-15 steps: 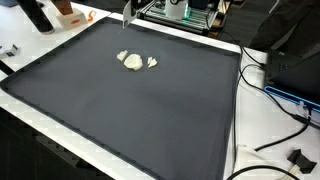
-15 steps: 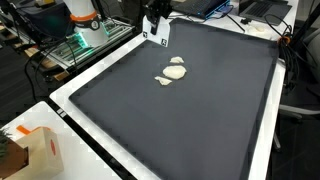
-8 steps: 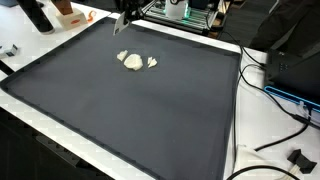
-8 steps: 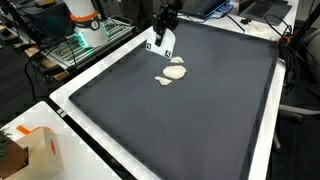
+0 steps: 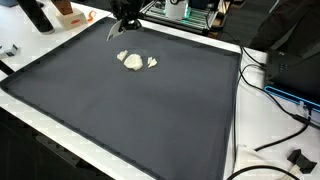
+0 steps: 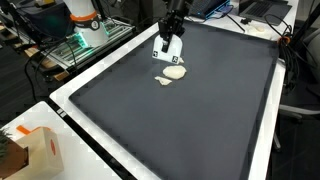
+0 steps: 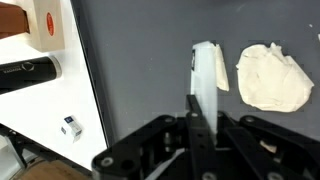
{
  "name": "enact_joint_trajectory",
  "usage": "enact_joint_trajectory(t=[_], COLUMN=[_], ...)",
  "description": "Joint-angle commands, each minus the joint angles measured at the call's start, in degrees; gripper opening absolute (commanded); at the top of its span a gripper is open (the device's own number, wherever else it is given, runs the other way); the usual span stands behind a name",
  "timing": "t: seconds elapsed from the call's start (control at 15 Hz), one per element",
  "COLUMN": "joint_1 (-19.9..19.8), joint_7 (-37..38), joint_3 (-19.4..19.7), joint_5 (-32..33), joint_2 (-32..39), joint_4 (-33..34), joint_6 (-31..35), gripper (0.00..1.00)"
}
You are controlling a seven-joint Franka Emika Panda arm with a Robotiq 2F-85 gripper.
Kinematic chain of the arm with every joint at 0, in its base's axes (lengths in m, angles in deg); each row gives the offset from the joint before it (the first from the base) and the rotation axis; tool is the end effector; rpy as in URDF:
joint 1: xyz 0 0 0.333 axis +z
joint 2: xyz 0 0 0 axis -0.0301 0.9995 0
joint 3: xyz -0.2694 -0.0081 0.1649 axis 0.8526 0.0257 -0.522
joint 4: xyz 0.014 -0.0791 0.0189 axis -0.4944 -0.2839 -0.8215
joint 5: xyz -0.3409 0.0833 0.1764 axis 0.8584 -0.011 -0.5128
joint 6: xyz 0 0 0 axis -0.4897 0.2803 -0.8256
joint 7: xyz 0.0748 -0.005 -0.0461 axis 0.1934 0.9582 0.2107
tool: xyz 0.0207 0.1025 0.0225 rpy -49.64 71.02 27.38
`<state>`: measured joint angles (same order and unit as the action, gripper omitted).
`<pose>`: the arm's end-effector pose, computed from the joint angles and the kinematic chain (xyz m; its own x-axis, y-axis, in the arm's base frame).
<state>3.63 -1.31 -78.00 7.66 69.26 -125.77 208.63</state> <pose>0.5397 0.0549 0.3026 0.9922 -0.1021 0.0717 -0.1247 -0.8288 0.5455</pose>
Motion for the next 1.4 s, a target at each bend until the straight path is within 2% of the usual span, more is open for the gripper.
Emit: enact_joint_trajectory(t=[0.0, 0.47, 1.33], joint_1=[0.91, 0.93, 0.59], joint_7=[3.55, 5.07, 2.0], joint_3=[1.22, 1.86, 2.85], joint_5=[2.77, 4.03, 2.44], joint_2=[0.95, 2.42, 3.57], joint_4=[-0.62, -1.02, -2.42], joint_6=[3.03, 6.67, 13.21], gripper=[0.01, 0.01, 0.01])
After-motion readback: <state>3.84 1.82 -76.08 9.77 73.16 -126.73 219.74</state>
